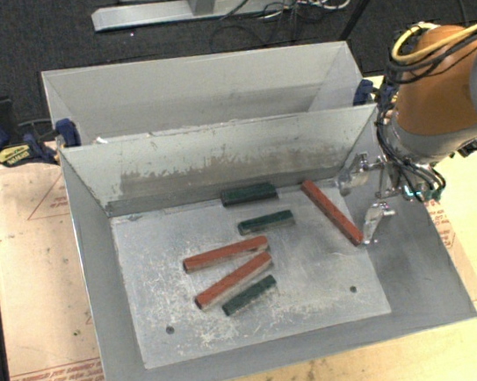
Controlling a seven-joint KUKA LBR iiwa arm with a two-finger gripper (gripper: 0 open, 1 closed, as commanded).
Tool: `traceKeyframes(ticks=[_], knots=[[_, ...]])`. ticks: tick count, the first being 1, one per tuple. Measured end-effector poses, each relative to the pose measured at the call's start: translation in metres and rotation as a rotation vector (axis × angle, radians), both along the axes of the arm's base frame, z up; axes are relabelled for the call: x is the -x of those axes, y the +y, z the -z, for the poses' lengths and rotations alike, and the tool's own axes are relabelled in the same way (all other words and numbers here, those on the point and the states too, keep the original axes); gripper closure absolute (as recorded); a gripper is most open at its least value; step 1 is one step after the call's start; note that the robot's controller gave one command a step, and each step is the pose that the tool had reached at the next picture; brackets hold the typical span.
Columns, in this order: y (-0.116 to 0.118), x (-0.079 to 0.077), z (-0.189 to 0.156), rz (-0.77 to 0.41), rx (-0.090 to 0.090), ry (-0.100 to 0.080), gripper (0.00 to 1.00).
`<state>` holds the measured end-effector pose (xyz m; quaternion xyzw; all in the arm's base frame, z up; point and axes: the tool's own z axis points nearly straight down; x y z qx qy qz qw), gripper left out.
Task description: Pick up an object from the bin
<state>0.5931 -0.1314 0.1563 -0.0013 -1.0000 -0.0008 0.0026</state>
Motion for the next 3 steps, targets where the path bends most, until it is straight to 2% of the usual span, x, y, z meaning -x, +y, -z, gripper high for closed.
traceKeyframes(ticks=[1, 2, 3], knots=[[0.0, -0.002, -0.004, -0.002, 0.001, -0.007, 0.0], [-0.022, -0.004, 0.068, 0.178, 0.001, -0.005, 1.0], [-0.021, -0.004, 0.068, 0.178, 0.001, -0.005, 1.0]])
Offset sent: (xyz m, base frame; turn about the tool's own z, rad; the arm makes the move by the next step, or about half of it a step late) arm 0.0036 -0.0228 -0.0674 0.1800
